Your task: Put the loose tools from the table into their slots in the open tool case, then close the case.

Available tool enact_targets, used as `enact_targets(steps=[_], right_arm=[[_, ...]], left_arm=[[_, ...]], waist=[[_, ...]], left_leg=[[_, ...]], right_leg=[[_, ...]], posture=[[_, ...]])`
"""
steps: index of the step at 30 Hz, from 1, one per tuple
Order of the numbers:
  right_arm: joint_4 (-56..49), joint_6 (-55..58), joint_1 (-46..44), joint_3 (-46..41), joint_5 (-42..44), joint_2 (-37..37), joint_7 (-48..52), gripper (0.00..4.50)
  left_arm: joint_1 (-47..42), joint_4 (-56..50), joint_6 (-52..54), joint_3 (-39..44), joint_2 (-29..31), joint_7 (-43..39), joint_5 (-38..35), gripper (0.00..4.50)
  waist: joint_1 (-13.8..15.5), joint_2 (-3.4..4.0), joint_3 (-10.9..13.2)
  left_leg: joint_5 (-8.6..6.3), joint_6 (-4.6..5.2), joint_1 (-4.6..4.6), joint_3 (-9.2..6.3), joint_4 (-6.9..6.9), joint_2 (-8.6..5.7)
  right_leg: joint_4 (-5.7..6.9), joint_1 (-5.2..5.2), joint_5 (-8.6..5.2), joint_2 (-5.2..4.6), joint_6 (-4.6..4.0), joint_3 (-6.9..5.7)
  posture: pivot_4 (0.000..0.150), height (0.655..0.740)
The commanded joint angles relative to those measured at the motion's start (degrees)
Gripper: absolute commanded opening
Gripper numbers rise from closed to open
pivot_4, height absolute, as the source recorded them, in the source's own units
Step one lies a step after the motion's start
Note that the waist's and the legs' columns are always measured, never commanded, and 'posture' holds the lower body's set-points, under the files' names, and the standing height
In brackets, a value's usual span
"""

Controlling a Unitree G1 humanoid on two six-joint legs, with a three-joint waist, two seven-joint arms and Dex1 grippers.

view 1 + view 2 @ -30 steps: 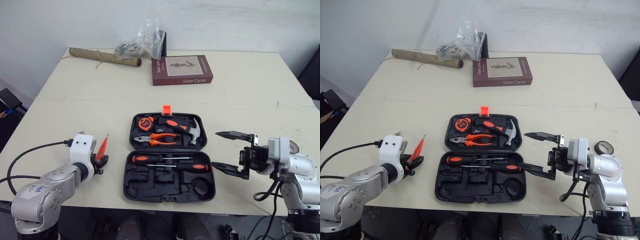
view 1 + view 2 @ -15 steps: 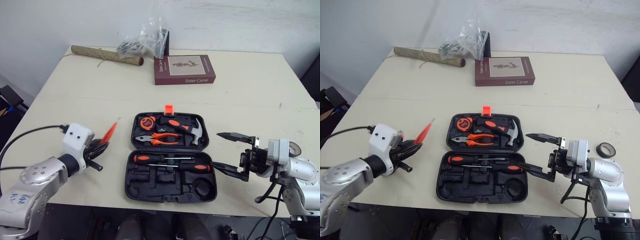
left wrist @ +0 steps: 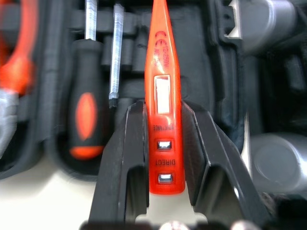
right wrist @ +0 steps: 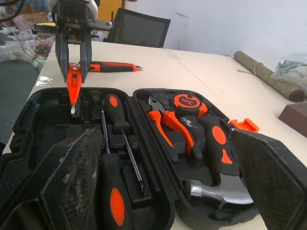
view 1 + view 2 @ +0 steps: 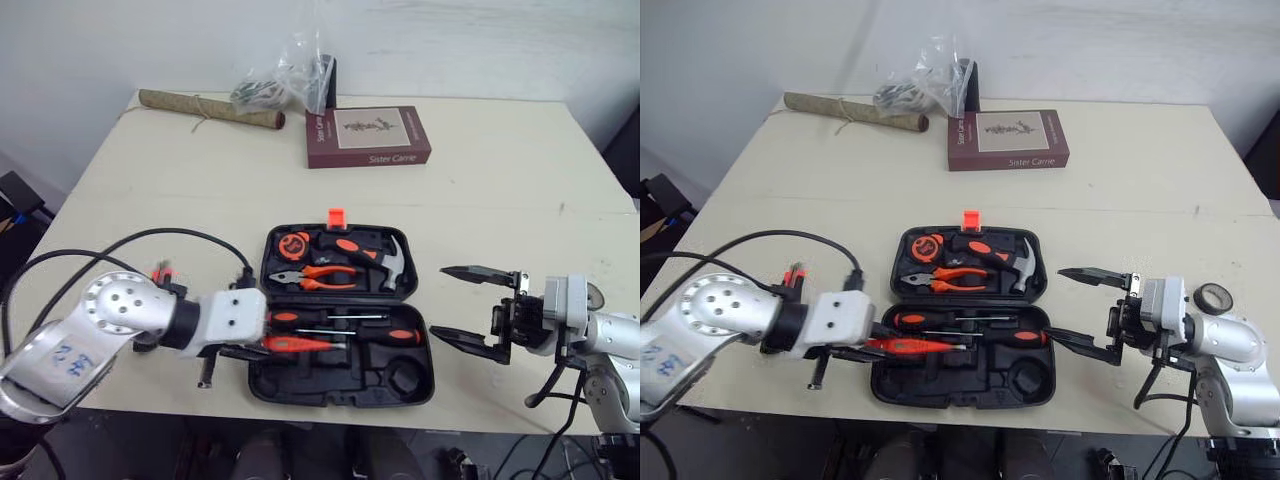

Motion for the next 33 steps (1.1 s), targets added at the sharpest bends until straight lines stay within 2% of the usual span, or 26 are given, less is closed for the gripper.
enact_targets(steps=[1, 4, 6, 13, 18, 26, 33], right_arm=[[-1.7, -0.1, 0.3, -1.3, 0.8, -0.7, 0.0, 4.5], [-2.2, 0.0, 0.7, -1.4, 0.8, -0.7, -0.2, 4.5], [-2.9, 0.1, 1.1, -1.4, 0.9, -0.8, -0.3, 4.5], [-5.5, 1.3, 2.8, -1.7, 1.1, -1.6, -0.5, 4.5], [-6.2, 1.6, 3.3, -2.1, 1.2, -1.7, -1.2, 4.5], [-6.4, 2.1, 2.5, -1.3, 0.7, -1.7, -2.4, 4.5], [-6.1, 2.7, 1.4, -0.5, 0.0, -1.6, -3.3, 4.5]], left_arm=[[-3.6, -0.4, 4.0, -3.7, -0.8, 1.2, 2.4, 0.29], [-5.1, -0.4, 6.5, -8.1, -0.6, 1.5, 5.3, 0.29], [-6.5, 0.1, 8.9, -9.7, -2.7, 3.8, 6.8, 0.29], [-9.8, 0.2, 16.7, -13.1, -5.2, 6.1, 8.1, 0.29], [-10.6, -0.7, 19.3, -14.3, -4.9, 6.1, 7.8, 0.29], [-13.2, -1.7, 18.7, -19.6, -1.5, 3.6, 9.9, 0.29], [-16.3, 0.6, 15.5, -25.2, 0.7, 2.7, 16.5, 0.29]], waist=[[-0.1, -0.06, 0.0], [-0.1, -0.07, 0.0], [0.0, -0.1, 0.1], [0.2, -0.17, 0.1], [0.2, -0.2, 0.1], [0.0, -0.2, 0.1], [0.0, -0.2, 0.1]], left_leg=[[0.0, -0.01, 0.0, 0.0, 0.02, 0.02], [0.03, -0.05, 0.05, 0.0, 0.09, 0.04], [0.05, -0.09, 0.08, 0.0, 0.1, 0.04], [0.05, -0.08, 0.03, -0.04, 0.16, 0.04], [0.05, -0.08, 0.05, -0.05, 0.25, 0.06], [0.05, -0.09, 0.06, -0.05, 0.25, 0.07], [0.06, -0.1, 0.07, -0.05, 0.26, 0.09]], right_leg=[[0.01, 0.0, 0.0, 0.02, 0.0, 0.0], [0.1, 0.0, 0.0, 0.06, 0.0, 0.03], [0.15, 0.0, 0.0, 0.07, 0.0, 0.05], [0.15, 0.01, 0.0, 0.08, 0.01, 0.05], [0.22, 0.03, 0.0, 0.08, 0.01, 0.05], [0.24, 0.03, 0.0, 0.09, 0.01, 0.05], [0.24, 0.03, 0.0, 0.15, 0.01, 0.06]], posture=[[0.15, 0.74], [0.15, 0.74], [0.15, 0.74], [0.15, 0.74], [0.15, 0.74], [0.15, 0.74], [0.15, 0.74]])
